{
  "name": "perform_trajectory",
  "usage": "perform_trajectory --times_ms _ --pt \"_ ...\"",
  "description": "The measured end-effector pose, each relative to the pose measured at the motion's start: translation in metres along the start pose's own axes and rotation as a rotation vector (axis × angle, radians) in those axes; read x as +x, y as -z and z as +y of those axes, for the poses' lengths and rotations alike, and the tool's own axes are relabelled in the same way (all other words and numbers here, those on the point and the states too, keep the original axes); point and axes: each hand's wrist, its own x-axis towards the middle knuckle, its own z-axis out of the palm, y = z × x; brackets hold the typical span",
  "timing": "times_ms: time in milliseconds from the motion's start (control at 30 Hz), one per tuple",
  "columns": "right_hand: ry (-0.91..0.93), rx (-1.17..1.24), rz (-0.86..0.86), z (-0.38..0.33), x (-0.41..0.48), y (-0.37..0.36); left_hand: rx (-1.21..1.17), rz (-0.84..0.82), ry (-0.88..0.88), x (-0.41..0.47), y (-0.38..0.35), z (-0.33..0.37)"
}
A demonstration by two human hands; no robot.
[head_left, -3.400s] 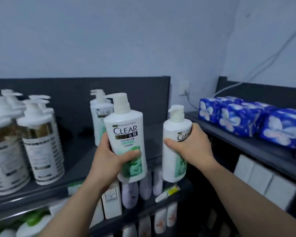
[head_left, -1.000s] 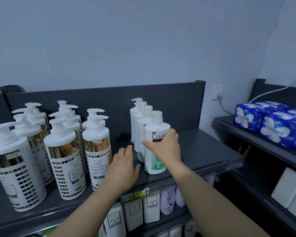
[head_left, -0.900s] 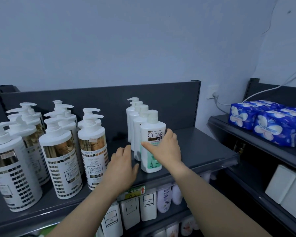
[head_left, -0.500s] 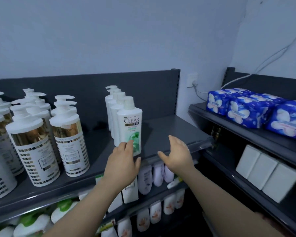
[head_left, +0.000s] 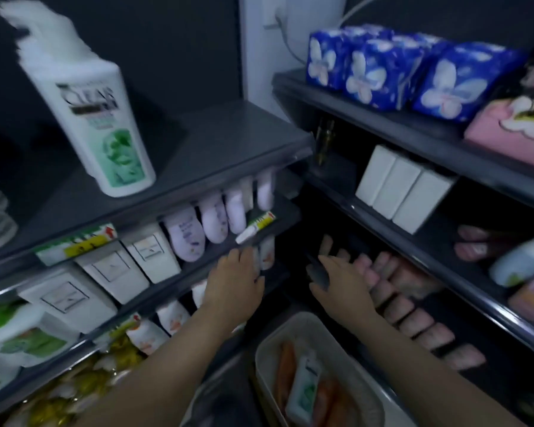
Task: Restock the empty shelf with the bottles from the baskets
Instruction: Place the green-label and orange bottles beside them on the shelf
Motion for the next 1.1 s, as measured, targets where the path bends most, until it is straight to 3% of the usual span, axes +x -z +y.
perform_trajectory --times_ms 267,500,667,767,933,1100 --pt "-0.174 0.035 -0.144 0.089 -0.056 -0.076 -0.038 -0.313 0.019 0.005 -0.139 0.010" --pt "-0.435 0.169 -0.258 0.166 -0.090 -0.179 0.013 -0.582 0.056 -0.004 -0.268 0.013" --pt "-0.494 0.073 -0.293 0.204 -0.100 -0.246 -0.233 -0.627 0.136 -0.010 -0.361 0.016" --pt "-0.520 0.159 -0.253 0.224 -0.105 -0.292 -0.374 -0.661 0.278 -0.012 -0.428 0.010" --pt "-0.601 0.160 -0.230 0.252 -0.111 -0.351 -0.419 -0.797 0.404 -0.012 -0.492 0.017" --pt "-0.648 0.151 -0.231 0.271 -0.118 -0.390 -0.506 -0.782 0.525 -0.013 -0.536 0.024"
